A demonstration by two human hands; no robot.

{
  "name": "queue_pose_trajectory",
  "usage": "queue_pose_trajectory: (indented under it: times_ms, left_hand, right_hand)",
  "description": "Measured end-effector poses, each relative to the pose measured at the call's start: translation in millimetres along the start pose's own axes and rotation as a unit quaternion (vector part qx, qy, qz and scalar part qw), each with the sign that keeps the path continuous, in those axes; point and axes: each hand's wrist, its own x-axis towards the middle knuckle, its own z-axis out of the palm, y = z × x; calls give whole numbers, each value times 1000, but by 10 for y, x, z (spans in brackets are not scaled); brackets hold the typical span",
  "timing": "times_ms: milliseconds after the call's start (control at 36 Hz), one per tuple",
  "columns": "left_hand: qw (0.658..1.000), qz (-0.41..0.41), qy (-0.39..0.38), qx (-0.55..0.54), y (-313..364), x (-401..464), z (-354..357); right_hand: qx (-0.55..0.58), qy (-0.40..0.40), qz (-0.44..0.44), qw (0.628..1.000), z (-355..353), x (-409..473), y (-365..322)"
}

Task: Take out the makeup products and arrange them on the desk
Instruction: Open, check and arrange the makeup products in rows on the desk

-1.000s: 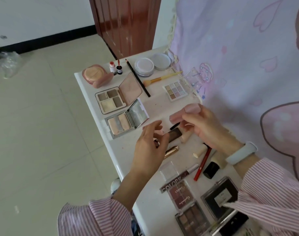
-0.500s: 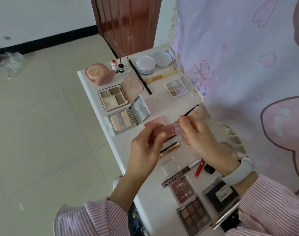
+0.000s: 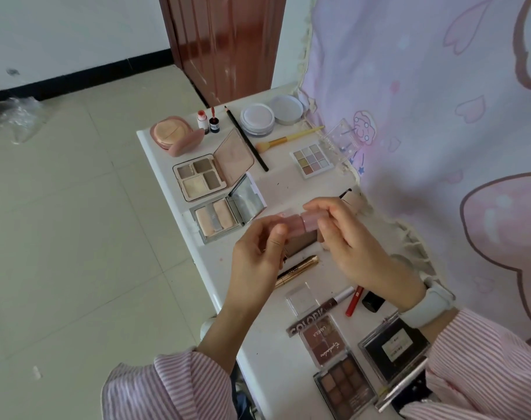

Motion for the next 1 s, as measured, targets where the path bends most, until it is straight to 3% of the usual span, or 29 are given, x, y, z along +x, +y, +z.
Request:
queue_pose_trajectory:
  times_ms: [56, 167, 250, 389, 528, 611, 722, 833, 1000]
  left_hand:
    - [1000, -9, -1, 3, -2, 36, -22]
    - [999, -42, -27, -12, 7, 63, -32]
    - [997, -63, -49, -19, 8, 58, -48]
    - [993, -102, -50, -29, -42, 76, -138]
    - [996, -51, -59, 36, -2, 91, -101]
    - [997, -38, -60, 34, 15, 84, -70]
    - [997, -43, -59, 13, 41, 100, -71]
    - [997, -42, -60, 16, 48, 86, -61]
    - [990, -6, -74, 123, -40, 108, -37]
  right_hand:
    - [21, -38, 58, 997, -60, 19, -20]
    - [25, -28, 153, 988, -74, 103, -52]
    - [20, -28, 143, 989, -76, 144, -32]
    - [24, -99, 100, 990, -130, 102, -100]
    - [-1, -77, 183, 980, -88, 187, -140]
    - [-44, -38, 158, 986, -67, 192, -75]
    - [16, -89, 113, 990, -119, 114, -23]
    - [19, -116, 177, 977, -163, 134, -20]
    - [-40, -108, 127, 985, -244, 168, 11]
